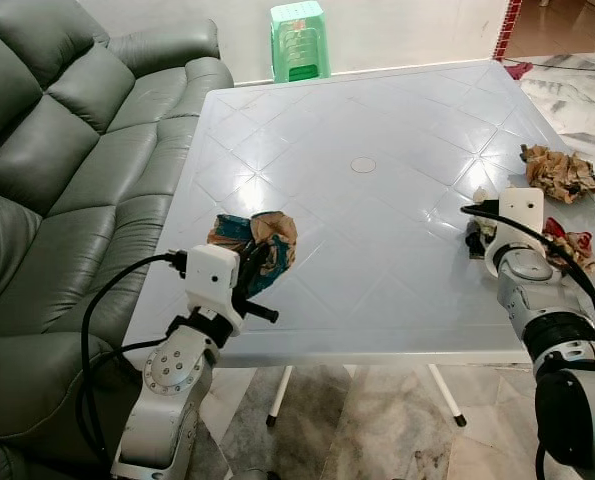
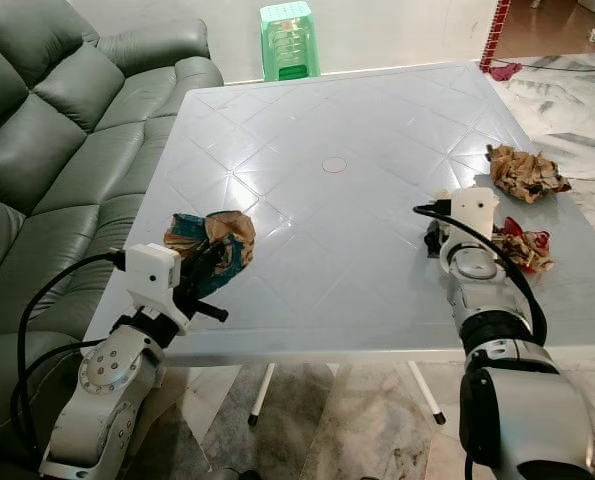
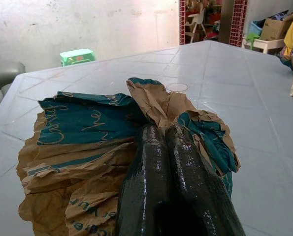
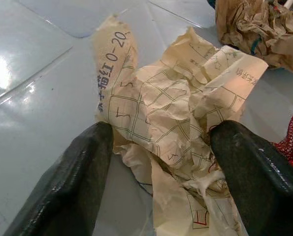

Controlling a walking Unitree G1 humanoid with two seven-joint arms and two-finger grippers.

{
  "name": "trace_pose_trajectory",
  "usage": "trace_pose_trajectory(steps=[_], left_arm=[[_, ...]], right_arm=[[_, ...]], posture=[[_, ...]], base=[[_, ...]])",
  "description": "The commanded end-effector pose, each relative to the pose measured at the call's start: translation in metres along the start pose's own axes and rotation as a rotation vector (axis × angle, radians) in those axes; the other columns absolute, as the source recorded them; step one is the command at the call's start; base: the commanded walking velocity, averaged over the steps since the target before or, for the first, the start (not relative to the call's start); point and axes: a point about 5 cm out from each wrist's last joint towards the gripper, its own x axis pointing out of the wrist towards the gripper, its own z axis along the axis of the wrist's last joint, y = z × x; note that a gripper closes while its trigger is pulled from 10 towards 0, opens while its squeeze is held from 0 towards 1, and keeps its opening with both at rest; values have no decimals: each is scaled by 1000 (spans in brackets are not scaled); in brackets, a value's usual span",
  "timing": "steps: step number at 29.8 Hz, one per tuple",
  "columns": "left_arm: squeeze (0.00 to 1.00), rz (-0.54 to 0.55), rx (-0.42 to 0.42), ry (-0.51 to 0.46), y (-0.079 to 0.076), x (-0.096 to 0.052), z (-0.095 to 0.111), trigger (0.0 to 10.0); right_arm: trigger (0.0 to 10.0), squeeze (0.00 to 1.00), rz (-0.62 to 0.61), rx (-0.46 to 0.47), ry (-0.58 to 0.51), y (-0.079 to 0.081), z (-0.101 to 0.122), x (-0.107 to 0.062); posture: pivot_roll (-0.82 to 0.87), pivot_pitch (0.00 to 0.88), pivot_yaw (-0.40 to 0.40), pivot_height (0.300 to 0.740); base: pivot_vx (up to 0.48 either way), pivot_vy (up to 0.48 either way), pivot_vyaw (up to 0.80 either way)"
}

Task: Picking trash to rubbish bin

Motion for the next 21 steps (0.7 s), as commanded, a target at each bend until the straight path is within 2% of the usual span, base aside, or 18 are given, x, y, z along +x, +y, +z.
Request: trace_pose_trajectory(steps=[1, 21], left_arm=[[0, -4, 0, 6, 0, -1, 0, 0], [0, 8, -2, -3, 1, 1, 1, 0]], right_arm=[[0, 0, 30, 27, 122, 7, -27, -3], [0, 0, 93, 79, 118, 22, -29, -5]], posture=[[3, 80, 87, 740], [-2, 73, 80, 740]], base=[[0, 0, 0], [0, 0, 0]])
